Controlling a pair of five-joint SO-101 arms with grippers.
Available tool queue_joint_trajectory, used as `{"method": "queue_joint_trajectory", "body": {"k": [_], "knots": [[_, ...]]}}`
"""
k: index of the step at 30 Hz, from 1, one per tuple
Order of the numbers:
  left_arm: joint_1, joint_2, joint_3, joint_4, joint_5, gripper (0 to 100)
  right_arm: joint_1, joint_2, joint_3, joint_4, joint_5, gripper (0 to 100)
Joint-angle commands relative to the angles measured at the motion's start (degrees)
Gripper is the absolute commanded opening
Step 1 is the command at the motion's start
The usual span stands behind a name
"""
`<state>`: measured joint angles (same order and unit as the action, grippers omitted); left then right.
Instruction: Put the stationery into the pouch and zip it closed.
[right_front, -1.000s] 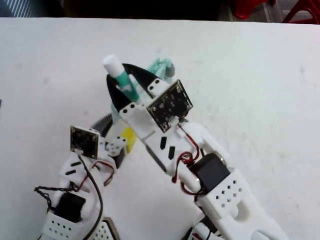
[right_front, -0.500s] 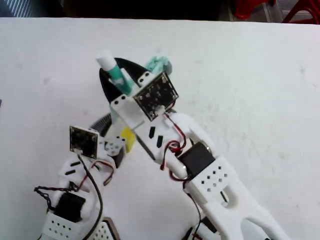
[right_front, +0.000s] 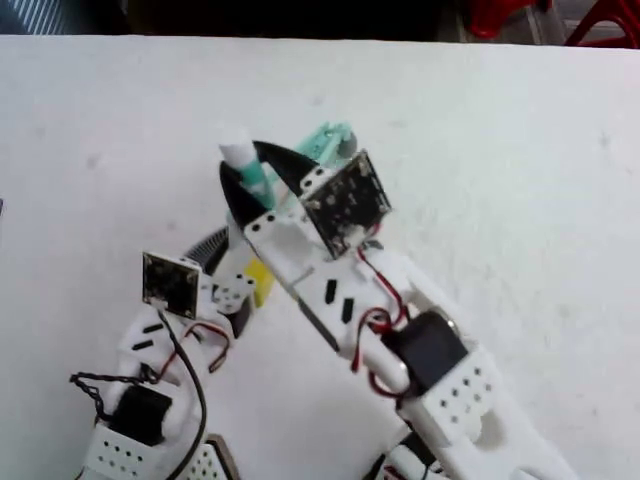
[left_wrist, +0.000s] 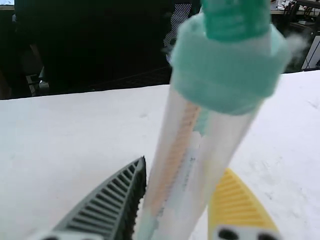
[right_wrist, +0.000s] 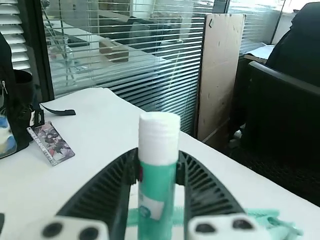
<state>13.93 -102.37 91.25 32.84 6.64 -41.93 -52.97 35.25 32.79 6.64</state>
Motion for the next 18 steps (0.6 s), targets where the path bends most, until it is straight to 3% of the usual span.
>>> {"method": "queue_joint_trajectory", "body": {"k": [1, 8, 18], "knots": [[-0.66, -0.48, -2.81, -1.85, 0.70, 20, 2.68, -3.91, -1.41, 5.32, -0.53, 1.6], [-0.66, -0.48, -2.81, -1.67, 0.70, 20, 5.41, -5.93, -1.05, 9.98, -0.53, 1.6], [-0.31, -0.48, -2.64, -1.67, 0.62, 20, 3.38, 1.10, -0.26, 6.99, -0.18, 1.6]]}}
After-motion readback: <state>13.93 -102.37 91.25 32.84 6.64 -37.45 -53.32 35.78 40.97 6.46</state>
